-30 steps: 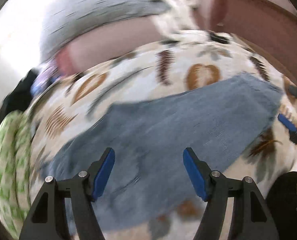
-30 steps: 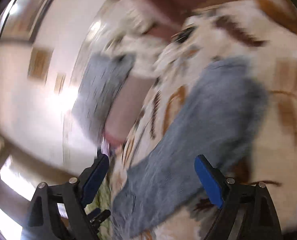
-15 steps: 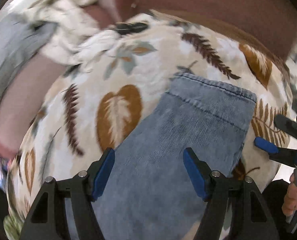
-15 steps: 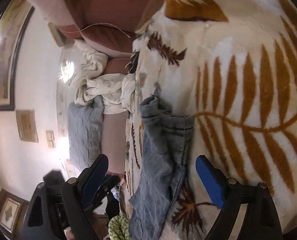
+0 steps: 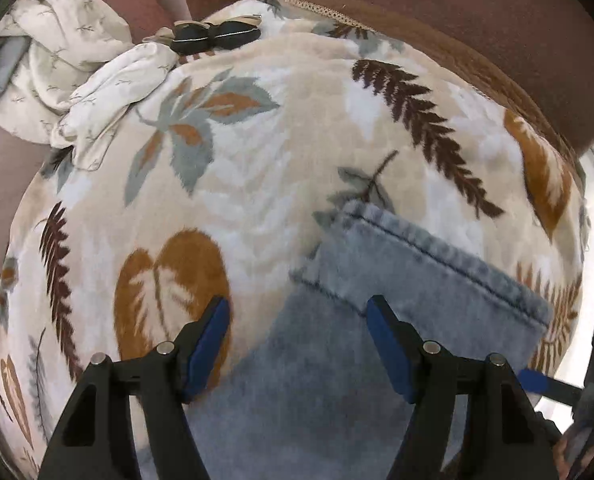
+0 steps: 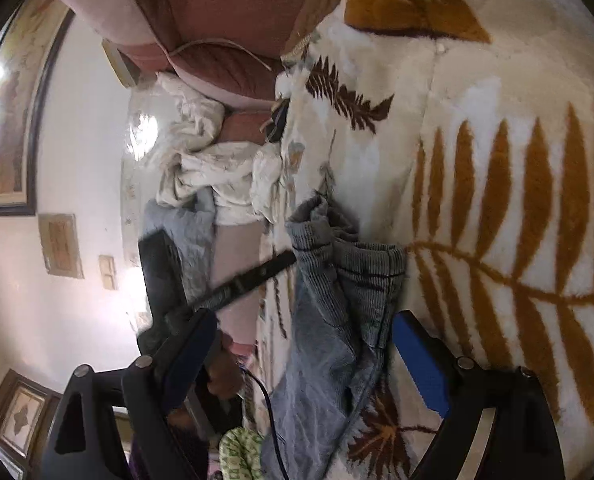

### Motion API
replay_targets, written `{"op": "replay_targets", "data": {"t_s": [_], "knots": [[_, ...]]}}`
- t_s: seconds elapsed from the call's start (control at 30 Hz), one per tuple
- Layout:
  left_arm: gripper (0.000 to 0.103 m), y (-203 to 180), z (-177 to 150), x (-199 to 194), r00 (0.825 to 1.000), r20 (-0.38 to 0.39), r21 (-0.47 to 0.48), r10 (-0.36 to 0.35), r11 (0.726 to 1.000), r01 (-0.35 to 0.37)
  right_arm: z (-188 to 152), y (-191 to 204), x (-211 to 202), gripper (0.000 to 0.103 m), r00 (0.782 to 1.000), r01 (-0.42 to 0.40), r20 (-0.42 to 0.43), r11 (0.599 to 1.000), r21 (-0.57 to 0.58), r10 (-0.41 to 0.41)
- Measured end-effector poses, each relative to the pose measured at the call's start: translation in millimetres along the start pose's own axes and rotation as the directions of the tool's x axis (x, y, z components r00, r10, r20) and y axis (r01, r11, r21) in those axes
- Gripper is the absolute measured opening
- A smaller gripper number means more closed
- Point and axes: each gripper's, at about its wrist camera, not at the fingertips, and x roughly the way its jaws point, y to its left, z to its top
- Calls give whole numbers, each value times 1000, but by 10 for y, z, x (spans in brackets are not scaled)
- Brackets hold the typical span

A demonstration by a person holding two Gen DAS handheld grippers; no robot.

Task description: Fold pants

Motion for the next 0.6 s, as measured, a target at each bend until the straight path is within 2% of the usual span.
{"op": "replay_targets", "data": {"t_s": [0.07, 0.17, 0.3, 0.43, 0.5, 0.53, 0.6], "knots": [[72, 16, 53, 63, 1000, -5, 2, -9, 1000, 9, -15, 51, 48, 92, 999, 39, -18, 999, -37, -40], [72, 19, 77, 155, 997, -38, 12, -69, 998, 70, -36, 92, 130, 91, 994, 100, -42, 992, -81, -103], [72, 14, 44, 242, 988, -67, 25, -140, 990, 142, -22, 50, 152, 91, 993, 106, -45, 992, -70, -109], [72, -5, 30, 216, 982, -45, 42, -185, 981, 187, -1, 23, 137, 91, 996, 68, -46, 996, -55, -70], [72, -37, 30, 194, 977, -35, 59, -210, 975, 212, 0, 68, 126, 82, 998, 40, -47, 996, -83, -44], [72, -59, 35, 191, 974, -35, 64, -226, 972, 228, 3, 91, 141, 73, 998, 33, -54, 994, -103, -38], [72, -110, 43, 224, 975, -45, 81, -217, 972, 220, 6, 44, 213, 69, 996, 22, -86, 997, -80, -29]]}}
